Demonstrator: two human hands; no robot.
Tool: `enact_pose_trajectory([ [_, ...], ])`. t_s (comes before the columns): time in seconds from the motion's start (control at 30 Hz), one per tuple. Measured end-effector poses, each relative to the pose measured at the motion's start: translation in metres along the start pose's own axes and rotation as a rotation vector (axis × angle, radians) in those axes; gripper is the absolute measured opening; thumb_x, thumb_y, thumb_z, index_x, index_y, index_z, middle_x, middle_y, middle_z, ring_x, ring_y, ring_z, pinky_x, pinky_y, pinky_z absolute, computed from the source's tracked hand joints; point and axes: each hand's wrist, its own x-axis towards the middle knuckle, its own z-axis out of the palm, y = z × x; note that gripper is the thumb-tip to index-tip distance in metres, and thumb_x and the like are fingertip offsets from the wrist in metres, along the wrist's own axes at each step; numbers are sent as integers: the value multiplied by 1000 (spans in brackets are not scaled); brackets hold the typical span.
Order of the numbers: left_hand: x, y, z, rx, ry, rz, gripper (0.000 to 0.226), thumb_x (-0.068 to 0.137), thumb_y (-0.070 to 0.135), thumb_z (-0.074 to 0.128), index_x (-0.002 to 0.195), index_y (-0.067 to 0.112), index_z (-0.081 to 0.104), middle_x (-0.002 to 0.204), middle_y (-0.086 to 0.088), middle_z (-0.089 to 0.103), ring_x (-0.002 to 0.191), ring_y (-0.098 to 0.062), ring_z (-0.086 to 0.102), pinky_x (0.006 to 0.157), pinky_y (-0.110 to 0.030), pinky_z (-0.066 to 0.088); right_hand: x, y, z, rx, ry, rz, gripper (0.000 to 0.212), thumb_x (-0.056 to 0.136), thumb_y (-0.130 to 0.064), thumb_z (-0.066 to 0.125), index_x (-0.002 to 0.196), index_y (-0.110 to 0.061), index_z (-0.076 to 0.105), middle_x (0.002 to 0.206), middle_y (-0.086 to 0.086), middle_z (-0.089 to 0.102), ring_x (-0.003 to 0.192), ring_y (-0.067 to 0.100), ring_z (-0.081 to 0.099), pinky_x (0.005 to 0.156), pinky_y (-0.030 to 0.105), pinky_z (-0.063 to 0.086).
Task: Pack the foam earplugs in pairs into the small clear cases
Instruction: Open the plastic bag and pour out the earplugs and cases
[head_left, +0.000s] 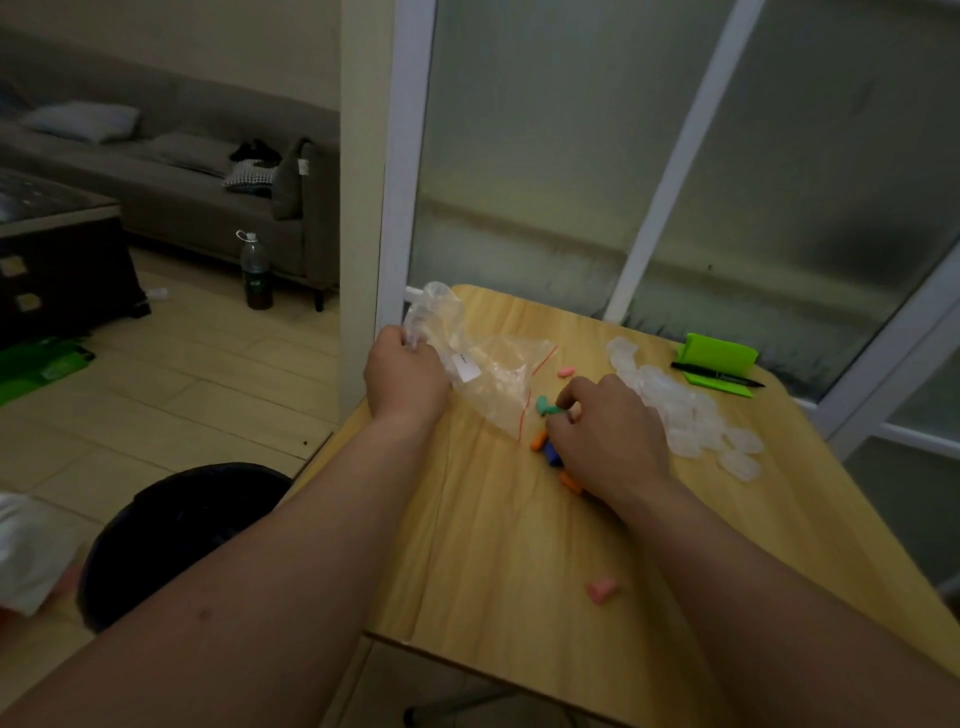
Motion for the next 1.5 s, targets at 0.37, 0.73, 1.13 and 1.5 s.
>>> enact_pose_trajectory([
  [0.37, -1, -2, -1, -10, -48, -17, 20, 93, 33, 48, 93, 20, 64, 93, -5, 69, 86, -28, 70, 82, -53, 62, 1, 9, 4, 196, 23, -8, 29, 101, -22, 46, 117, -28, 70, 103, -5, 51, 85, 21, 69, 80, 45, 59],
  [0.73, -9, 0, -10, -53, -14, -45, 71, 95, 22, 56, 160, 21, 27, 131, -1, 60, 115, -27, 63, 99, -48, 56, -7, 18, -9, 357, 135, -46, 27, 108, -26, 42, 114, -30, 68, 100, -10, 54, 80, 11, 63, 72, 37, 58],
  [1.13, -30, -7, -26, 241, 3, 284, 58, 89, 13, 64, 144, 29, 54, 147, 0, 39, 132, -22, 47, 98, -29, 41, -55, 47, -33, 416, 160, -68, 16, 101, -18, 59, 104, -28, 71, 99, -9, 63, 93, 6, 57, 72, 18, 39],
  [1.5, -69, 6, -31, 298, -62, 418, 49, 92, 12, 61, 139, 26, 58, 144, 2, 51, 134, -19, 48, 107, -35, 45, -95, 49, -61, 550, -92, -80, 23, 97, -15, 63, 99, -35, 74, 98, -18, 68, 90, -6, 61, 72, 22, 46],
])
